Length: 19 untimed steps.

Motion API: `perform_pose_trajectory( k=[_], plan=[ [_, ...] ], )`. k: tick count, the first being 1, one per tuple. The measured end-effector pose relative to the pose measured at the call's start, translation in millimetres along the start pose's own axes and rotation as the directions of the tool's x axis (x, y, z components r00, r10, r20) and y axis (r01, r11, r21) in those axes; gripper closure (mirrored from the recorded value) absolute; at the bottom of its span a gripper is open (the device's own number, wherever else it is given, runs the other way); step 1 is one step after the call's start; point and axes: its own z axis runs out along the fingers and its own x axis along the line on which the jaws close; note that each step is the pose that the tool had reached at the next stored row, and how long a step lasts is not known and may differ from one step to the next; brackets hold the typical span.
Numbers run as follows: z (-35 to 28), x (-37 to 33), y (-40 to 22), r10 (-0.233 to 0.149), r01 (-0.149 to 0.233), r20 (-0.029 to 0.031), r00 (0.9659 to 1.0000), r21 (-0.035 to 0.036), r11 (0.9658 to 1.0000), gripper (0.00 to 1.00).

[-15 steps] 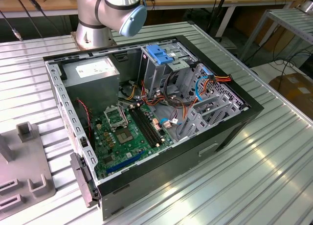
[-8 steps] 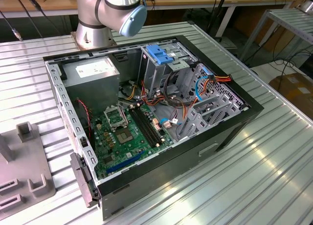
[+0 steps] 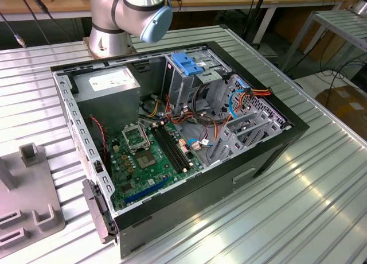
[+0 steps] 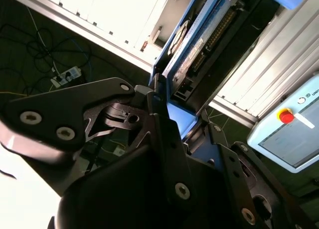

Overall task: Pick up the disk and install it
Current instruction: 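Pick up the disk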

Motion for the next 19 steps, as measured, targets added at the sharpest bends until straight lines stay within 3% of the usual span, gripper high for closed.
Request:
perform_pose_trajectory(
  k=[15, 19],
  plan=[
    [-0.6, -0.3, -19.9, 0.000, 0.000, 0.0000, 1.0000, 0.0000, 1.0000, 0.63],
    [-0.8, -0.5, -27.6, 0.000, 0.000, 0.0000, 1.0000, 0.0000, 1.0000, 0.63]
  ],
)
